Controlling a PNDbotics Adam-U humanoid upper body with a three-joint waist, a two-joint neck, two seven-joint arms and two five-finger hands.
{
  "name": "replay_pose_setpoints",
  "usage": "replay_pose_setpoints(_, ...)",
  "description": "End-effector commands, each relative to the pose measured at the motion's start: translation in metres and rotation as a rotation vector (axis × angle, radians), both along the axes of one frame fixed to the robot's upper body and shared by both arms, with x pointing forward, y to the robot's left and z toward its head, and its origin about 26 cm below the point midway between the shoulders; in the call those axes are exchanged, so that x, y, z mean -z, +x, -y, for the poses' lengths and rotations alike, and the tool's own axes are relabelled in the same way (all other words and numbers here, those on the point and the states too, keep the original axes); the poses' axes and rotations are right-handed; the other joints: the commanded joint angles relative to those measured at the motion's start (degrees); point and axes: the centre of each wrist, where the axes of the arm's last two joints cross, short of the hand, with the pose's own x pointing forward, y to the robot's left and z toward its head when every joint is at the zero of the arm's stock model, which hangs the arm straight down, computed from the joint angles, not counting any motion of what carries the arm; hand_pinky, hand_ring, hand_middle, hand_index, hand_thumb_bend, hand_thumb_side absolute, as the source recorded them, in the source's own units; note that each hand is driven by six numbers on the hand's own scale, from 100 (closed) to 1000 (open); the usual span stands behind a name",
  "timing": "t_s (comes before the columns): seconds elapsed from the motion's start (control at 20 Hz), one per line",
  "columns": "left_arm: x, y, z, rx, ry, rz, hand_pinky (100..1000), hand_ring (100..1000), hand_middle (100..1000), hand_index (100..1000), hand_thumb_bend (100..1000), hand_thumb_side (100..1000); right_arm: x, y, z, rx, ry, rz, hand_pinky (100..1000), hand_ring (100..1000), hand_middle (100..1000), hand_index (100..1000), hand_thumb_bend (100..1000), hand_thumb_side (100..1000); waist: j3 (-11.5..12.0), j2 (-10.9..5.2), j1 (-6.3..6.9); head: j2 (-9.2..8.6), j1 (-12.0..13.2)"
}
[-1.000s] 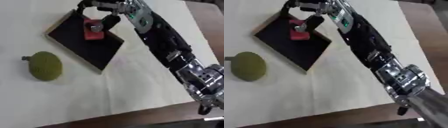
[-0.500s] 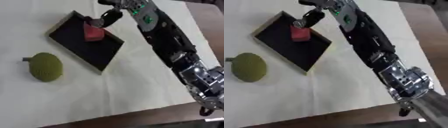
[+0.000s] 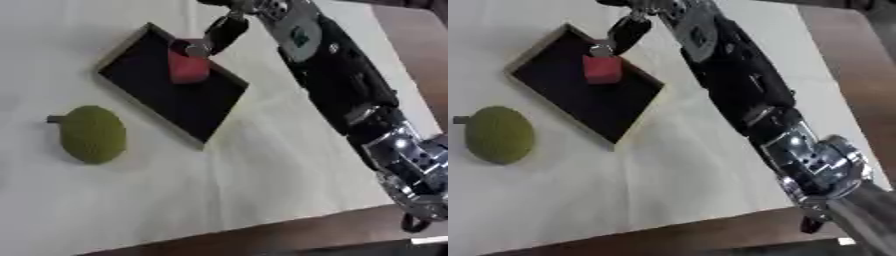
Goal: Pick up objects on the table and place them in the box.
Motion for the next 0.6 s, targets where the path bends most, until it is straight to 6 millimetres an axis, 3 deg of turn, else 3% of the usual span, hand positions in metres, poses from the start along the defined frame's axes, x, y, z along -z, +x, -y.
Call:
replay_pose_setpoints(0.05, -0.0069, -0.0040, 0.0001, -0.001, 0.004, 0.029, 764, 799, 741, 809, 100, 568, -0.0147, -0.0043, 0.0057, -0.127, -0.261, 0.075, 1000, 1000, 917, 1000, 142, 488, -0.12, -1.55, 0.81, -0.77, -0.25)
replay_pose_setpoints(0.1, -0.0069, -0.0040, 0.0001, -0.001, 0.004, 0.029, 764, 799, 741, 809, 100, 570, -0.0144, -0.0043, 0.0056, -0.123, -0.261, 0.067, 1000, 1000, 915, 1000, 100, 495, -0.12, -1.54, 0.83, -0.85, -0.30)
replay_pose_setpoints(0.35, -0.0064, -0.0040, -0.0002, -0.003, 0.004, 0.026, 763, 800, 741, 809, 100, 567, -0.0165, -0.0061, 0.0062, -0.091, -0.233, 0.044, 1000, 1000, 902, 1000, 100, 502, -0.26, -1.65, 0.89, -1.07, -0.39)
replay_pose_setpoints(0.6, -0.0062, -0.0040, -0.0003, -0.005, 0.004, 0.025, 763, 799, 740, 808, 100, 569, -0.0150, -0.0067, 0.0057, -0.083, -0.165, 0.006, 1000, 1000, 870, 999, 100, 358, -0.33, -1.72, 1.01, -1.28, -0.41)
